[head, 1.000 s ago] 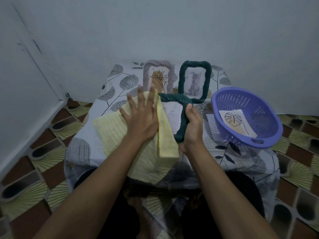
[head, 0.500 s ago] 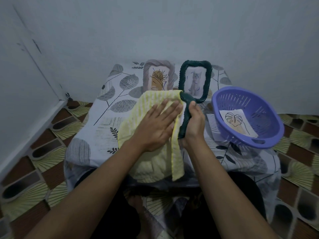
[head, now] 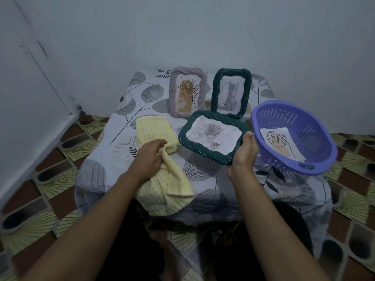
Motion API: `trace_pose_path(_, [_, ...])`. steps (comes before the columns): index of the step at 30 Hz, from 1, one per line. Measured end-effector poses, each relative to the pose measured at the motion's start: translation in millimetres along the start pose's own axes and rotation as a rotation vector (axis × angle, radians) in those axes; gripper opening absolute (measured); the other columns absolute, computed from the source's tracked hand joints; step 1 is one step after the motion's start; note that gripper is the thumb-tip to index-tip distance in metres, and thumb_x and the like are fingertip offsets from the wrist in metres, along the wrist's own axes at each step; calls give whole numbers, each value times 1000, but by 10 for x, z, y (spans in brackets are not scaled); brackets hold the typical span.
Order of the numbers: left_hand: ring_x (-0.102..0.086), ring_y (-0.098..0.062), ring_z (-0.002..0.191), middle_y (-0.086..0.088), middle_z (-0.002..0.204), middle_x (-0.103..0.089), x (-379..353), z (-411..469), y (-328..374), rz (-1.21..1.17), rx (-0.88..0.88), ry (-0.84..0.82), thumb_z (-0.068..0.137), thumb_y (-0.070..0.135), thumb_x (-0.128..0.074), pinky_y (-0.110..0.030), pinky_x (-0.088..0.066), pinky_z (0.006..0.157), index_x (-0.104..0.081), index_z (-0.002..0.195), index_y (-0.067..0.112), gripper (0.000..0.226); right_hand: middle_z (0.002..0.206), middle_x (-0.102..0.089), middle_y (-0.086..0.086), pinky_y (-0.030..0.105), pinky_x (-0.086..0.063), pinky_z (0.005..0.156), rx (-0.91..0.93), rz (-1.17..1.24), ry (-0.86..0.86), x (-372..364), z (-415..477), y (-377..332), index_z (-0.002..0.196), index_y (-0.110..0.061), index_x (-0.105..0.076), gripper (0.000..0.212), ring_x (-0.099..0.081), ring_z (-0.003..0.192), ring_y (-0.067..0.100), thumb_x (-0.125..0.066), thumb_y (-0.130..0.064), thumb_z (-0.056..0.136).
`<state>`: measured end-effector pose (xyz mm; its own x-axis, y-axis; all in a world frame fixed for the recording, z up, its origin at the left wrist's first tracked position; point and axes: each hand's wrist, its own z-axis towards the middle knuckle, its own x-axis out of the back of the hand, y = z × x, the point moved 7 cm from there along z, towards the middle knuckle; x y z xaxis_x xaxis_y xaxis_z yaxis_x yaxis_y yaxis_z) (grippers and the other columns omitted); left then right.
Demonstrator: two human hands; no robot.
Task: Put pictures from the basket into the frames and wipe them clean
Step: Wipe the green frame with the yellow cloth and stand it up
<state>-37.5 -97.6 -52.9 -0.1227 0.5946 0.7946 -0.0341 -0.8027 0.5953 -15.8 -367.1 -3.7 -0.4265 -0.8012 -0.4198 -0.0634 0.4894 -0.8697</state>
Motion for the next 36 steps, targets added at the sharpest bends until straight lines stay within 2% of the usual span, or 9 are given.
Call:
trace_pose_path(2, [-58,-30,118,-13,126,-63,65,-60,56,-79,-18,82,96,5,-49,-24,-39,85,-54,132,10,36,121,-67,5,47,-52,100,-4,-6,28,51,-11,-19,123,-16,-61,31,-63,113,25,-45,-36,105])
trace_pose_path(4, [-56,-24,119,-9,130,-61,79,-101,71,-140,-7,50,103,22,-45,-22,-34,85,-49,138,17,36,110,-68,1,41,-55,93,-13,-9,32,76,0,-4,111,-19,-61,23,-65,106,23,-42,-29,107])
trace_pose_path(9, [-11,-16,150,10,160,-25,-68,-152,-18,117,-51,-358,56,92,-56,-55,-2,121,-9,155,41,121,103,-69,-1,34,-58,83,-19,-22,29,62,30,54,115,-12,-61,26,-68,94,17,-42,-28,107])
trace_pose_path(12, [-7,-16,151,12,160,-24,-49,-189,-49,228,-102,-417,42,100,-51,-50,-9,122,-25,155,32,134,106,-70,5,42,-58,88,-16,-24,24,15,2,79,122,-6,-60,32,-69,101,25,-41,-29,107])
trace_pose_path(15, [-53,-13,118,7,119,-61,131,-135,-43,18,-61,-265,53,87,-62,-34,-43,98,-63,117,23,90,112,-71,9,49,-56,94,-16,-30,6,-36,-9,132,120,-6,-60,33,-68,105,29,-41,-29,107])
trace_pose_path(19, [-62,-28,86,-5,83,-64,356,-57,-188,23,61,-3,78,35,-77,-35,-43,68,-63,86,8,31,113,-70,8,44,-56,92,-19,-27,-8,-96,-37,173,120,-8,-62,32,-68,105,26,-41,-29,107])
trace_pose_path(25, [-55,-44,104,-21,131,-44,821,-131,-332,42,369,572,90,7,-60,-48,-45,81,-46,126,3,38,127,-66,7,51,-51,101,-23,-37,-16,-162,-8,302,125,-15,-62,35,-63,116,26,-45,-38,104])
trace_pose_path(30, [-39,-38,132,-18,143,-45,701,-16,-390,302,448,351,91,30,-54,-53,-29,106,-40,141,9,56,103,-70,-3,37,-57,87,-38,-46,-52,-218,-58,301,110,-19,-64,25,-68,98,18,-41,-30,107])
trace_pose_path(36, [-28,-35,141,-14,152,-39,322,-23,-389,435,283,123,96,36,-48,-54,-18,118,-43,143,8,55,114,-72,7,51,-55,95,-41,-69,-77,-270,-107,342,119,-14,-65,31,-69,106,27,-41,-31,107])
